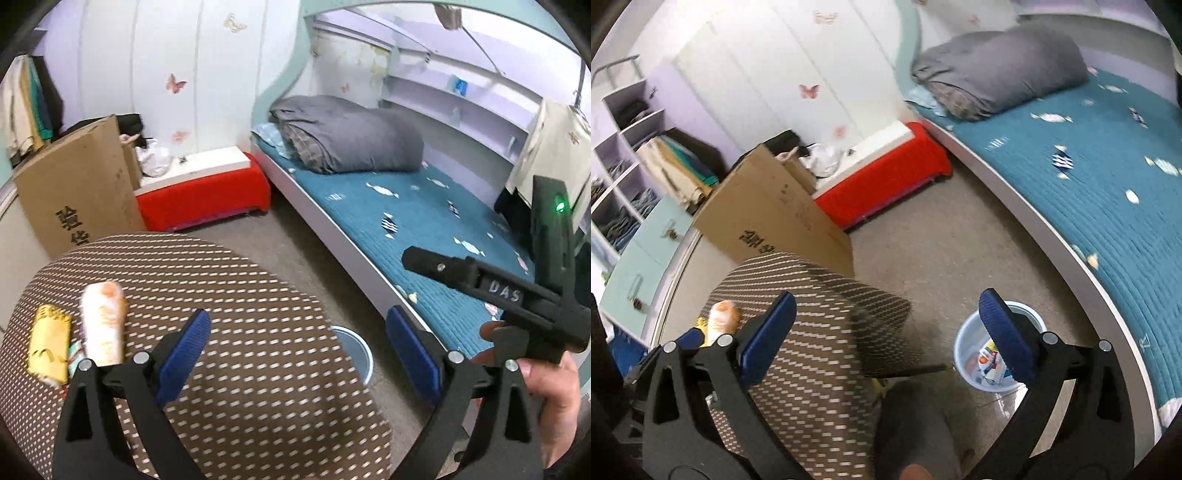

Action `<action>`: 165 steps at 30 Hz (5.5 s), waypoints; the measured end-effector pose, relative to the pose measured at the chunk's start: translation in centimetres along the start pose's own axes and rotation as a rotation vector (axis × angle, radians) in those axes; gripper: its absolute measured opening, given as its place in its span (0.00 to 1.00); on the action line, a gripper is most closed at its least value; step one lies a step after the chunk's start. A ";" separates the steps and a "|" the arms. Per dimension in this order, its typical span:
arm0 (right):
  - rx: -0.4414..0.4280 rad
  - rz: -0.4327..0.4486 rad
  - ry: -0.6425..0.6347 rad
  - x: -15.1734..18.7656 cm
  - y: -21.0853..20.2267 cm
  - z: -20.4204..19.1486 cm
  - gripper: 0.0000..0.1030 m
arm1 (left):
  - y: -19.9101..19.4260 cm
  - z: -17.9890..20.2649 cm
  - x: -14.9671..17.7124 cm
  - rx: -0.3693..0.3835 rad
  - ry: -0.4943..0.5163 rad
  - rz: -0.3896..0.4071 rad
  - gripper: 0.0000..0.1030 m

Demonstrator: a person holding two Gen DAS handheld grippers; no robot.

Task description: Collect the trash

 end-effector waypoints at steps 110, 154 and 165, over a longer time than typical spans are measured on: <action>-0.512 -0.049 -0.580 2.7 2.5 -26.3 0.06 | -13.1 -22.6 8.2 -0.152 -0.391 0.123 0.20; -0.027 -0.311 0.249 7.5 17.2 18.3 0.74 | 14.3 8.1 -2.1 0.126 0.039 -0.225 0.20; -0.018 -0.130 0.275 4.9 9.3 20.4 0.84 | 21.2 10.5 -1.1 0.111 0.090 -0.383 0.39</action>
Point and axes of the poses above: each gripper's, at about its wrist camera, not at the fingertips, and y roughly the way its jaws point, z to its right, x to its underside, the point moved 1 cm from there along y, roughly the way its jaws point, and after that the axes turned 12 degrees about -y, right-handed, at the moved point
